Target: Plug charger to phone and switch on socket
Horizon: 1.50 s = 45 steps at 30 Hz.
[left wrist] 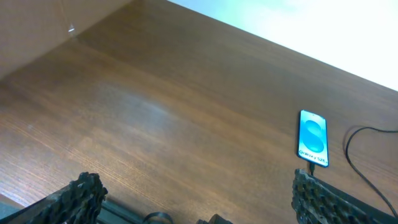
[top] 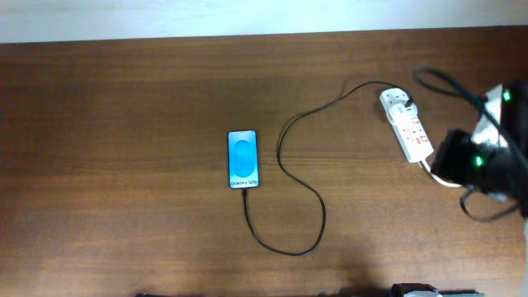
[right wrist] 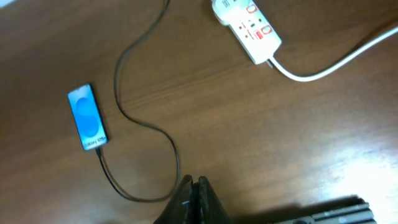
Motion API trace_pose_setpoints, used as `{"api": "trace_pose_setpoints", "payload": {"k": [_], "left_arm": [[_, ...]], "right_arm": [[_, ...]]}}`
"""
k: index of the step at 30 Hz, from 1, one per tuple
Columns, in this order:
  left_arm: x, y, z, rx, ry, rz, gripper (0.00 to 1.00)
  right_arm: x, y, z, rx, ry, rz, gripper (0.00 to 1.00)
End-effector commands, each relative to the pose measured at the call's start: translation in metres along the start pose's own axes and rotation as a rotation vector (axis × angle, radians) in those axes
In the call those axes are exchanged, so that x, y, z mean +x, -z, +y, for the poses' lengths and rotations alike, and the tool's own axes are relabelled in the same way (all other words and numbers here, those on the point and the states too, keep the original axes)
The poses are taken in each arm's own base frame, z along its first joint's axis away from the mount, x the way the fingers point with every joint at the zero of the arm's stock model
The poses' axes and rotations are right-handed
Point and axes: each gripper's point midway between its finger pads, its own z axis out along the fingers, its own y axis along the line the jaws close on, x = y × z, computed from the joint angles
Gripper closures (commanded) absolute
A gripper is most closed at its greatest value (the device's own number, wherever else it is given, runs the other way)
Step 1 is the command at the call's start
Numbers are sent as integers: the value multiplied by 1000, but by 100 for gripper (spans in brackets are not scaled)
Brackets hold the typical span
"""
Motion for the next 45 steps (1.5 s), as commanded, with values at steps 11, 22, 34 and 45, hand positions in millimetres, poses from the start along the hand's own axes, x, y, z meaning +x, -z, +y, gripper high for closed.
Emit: {"api": "trace_pose_setpoints", "payload": {"k": [11, 22, 34, 45], "left_arm": [[-1, 1, 1, -9, 16, -5, 1], [-1, 1, 1, -9, 16, -5, 1], [-1, 1, 1, -9, 16, -5, 1], [-1, 1, 1, -9, 16, -5, 1]], "right_arm": [[130, -36, -50, 49, 25, 116, 2], [68, -52, -13, -305, 110, -684, 2], [54, -129, -13, -403, 115, -965, 2], [66, -177, -29, -288, 184, -931, 2]]}}
